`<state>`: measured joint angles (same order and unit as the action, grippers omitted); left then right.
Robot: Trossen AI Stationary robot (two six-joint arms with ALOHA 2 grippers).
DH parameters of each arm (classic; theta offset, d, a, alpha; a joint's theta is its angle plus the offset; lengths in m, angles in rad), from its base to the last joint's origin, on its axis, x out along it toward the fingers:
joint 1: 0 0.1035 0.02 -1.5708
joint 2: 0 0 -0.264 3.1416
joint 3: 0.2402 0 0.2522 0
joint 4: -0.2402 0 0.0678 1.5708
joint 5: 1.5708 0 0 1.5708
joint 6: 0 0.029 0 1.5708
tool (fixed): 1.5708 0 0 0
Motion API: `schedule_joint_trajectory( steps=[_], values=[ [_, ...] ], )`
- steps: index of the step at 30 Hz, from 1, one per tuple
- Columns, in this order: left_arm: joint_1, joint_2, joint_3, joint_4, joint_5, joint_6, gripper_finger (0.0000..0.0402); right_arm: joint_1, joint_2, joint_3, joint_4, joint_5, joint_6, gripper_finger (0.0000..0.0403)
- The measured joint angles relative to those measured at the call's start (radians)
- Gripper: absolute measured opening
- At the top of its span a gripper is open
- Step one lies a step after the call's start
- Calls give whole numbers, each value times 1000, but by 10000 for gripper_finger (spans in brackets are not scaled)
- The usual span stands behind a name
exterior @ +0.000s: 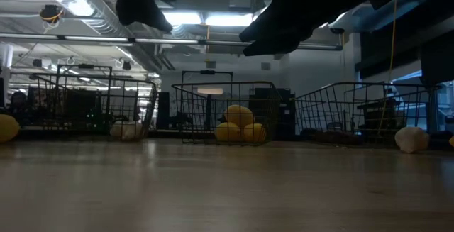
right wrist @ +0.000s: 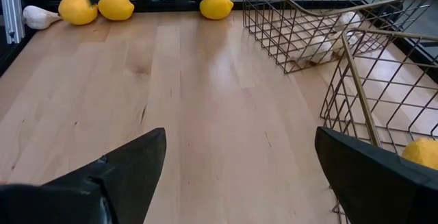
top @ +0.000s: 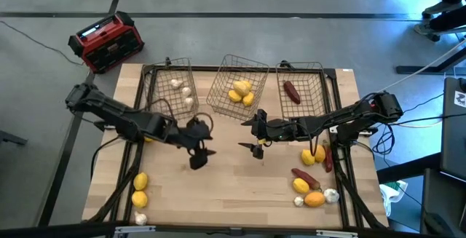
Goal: Sort produce into baskets
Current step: Put the lemon into the middle wire basket
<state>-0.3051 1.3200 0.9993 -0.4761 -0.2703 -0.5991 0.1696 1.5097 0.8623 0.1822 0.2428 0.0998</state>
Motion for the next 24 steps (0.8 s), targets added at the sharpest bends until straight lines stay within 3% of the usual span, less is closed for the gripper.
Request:
schedule_joint_trajectory(
  steps=[8, 18, 24],
  values=[
    [-126, 30, 0, -93, 14, -177, 280, 0, 0, 0, 0, 0, 0, 372],
    [-280, 30, -1, -285, 75, -575, 280, 0, 0, 0, 0, 0, -8, 372],
    [-366, 30, -1, -411, 183, -820, 280, 0, 0, 0, 0, 0, -26, 372]
  ],
)
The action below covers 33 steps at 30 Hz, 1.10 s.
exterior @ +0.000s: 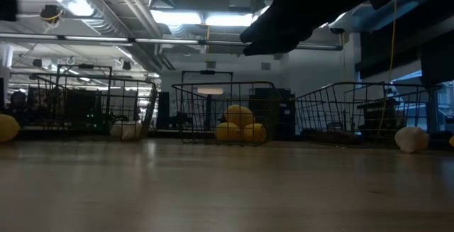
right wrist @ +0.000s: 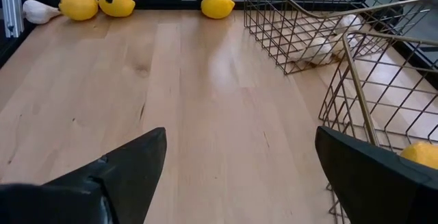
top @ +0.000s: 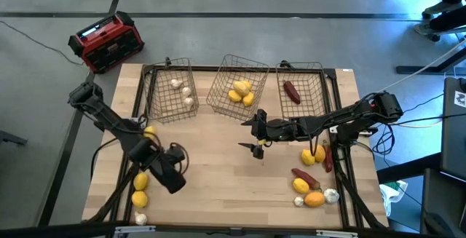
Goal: Sort produce into baskets
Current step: Put the lemon into the middle wire basket
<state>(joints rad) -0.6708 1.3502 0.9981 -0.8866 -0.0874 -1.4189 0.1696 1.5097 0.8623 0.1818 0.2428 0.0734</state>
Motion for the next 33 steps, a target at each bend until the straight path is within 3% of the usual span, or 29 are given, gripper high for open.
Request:
schedule_joint_trajectory(
  steps=[7, 14, 19, 33],
  values=[
    [-62, 1, 0, -162, 124, -218, 280, 0, 0, 0, 0, 0, -3, 372],
    [-104, 6, -70, -188, 254, -381, 280, 0, 0, 0, 0, 0, -3, 372],
    [-120, 41, -96, -202, 387, -396, 280, 0, 0, 0, 2, 0, -3, 372],
    [-135, 214, -96, -217, 467, -295, 280, 0, 0, 0, 3, 0, -3, 372]
  ],
)
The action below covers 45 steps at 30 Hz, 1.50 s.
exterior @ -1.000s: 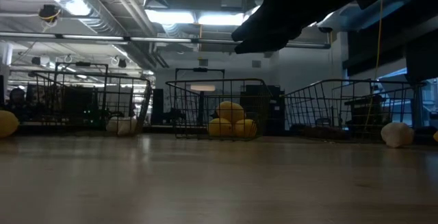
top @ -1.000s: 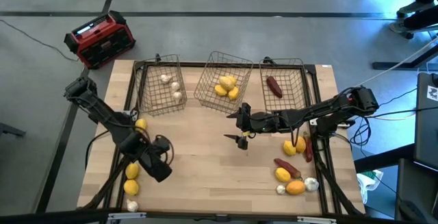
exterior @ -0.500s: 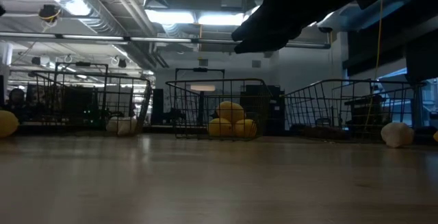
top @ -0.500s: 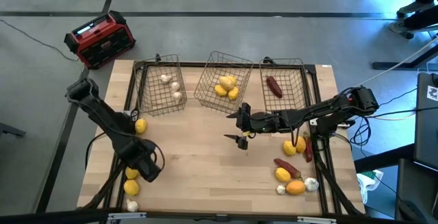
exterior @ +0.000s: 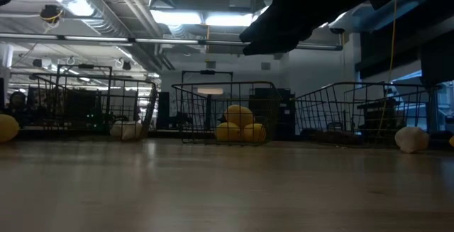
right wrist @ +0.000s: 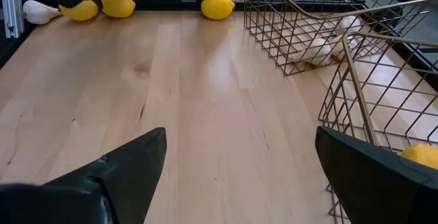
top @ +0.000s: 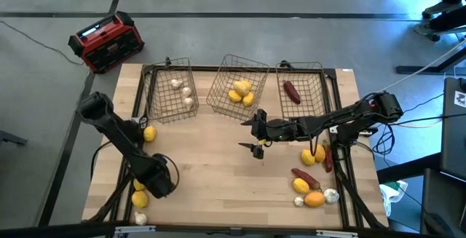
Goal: Sort produce into baskets
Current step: Put the lemon into the middle wire basket
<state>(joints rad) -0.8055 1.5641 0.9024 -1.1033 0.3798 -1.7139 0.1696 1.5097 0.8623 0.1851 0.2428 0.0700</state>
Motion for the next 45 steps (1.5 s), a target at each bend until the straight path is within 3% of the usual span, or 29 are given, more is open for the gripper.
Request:
schedule_joint_trajectory(
  steps=[15, 30, 39, 45],
  values=[
    [-66, 97, 0, 33, 26, -12, 280, 0, 0, 0, 0, 0, 0, 372],
    [-68, 101, -44, 133, -4, 28, 280, 0, 0, 0, 0, 0, 0, 372],
    [-67, 99, -58, 143, -4, 92, 209, 0, 0, 0, -1, 0, 0, 372],
    [-59, 61, -50, 142, -79, 100, 210, 0, 0, 0, 0, 0, 0, 372]
  ],
)
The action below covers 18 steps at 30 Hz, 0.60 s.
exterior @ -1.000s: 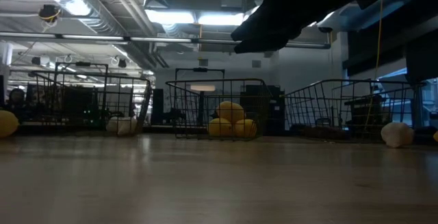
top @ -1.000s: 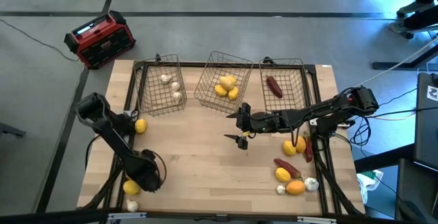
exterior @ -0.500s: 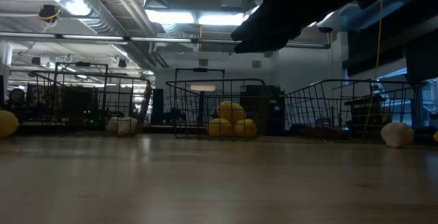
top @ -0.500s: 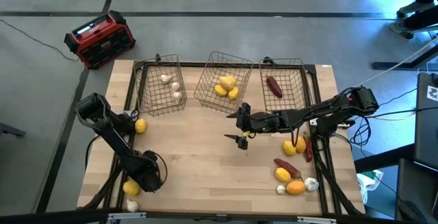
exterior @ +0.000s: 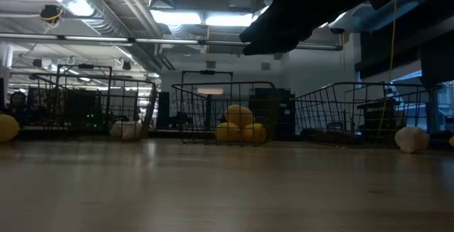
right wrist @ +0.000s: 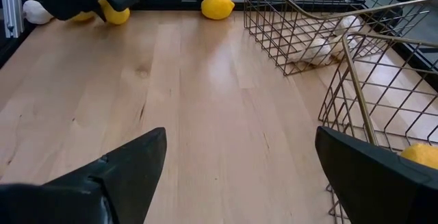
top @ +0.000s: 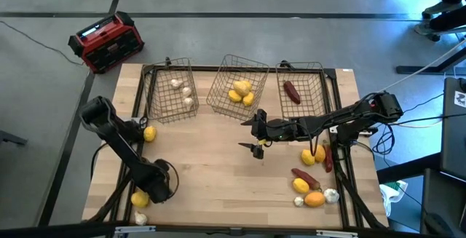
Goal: Sort produce into baskets
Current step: Put the lemon into the middle wire basket
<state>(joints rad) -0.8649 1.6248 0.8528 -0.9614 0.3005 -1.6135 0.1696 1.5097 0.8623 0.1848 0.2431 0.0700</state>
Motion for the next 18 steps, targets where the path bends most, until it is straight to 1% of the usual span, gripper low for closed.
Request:
schedule_joint_trajectory(
  steps=[3, 11, 18],
  values=[
    [15, -27, 24, -2, -94, 14, 214, 0, 0, 0, 0, 0, 0, 372],
    [84, -121, 75, 11, -346, 104, 212, 0, 0, 0, 3, 0, -4, 372],
    [150, -213, 102, 38, -494, 197, 217, 0, 0, 0, 8, 0, -4, 372]
  ],
)
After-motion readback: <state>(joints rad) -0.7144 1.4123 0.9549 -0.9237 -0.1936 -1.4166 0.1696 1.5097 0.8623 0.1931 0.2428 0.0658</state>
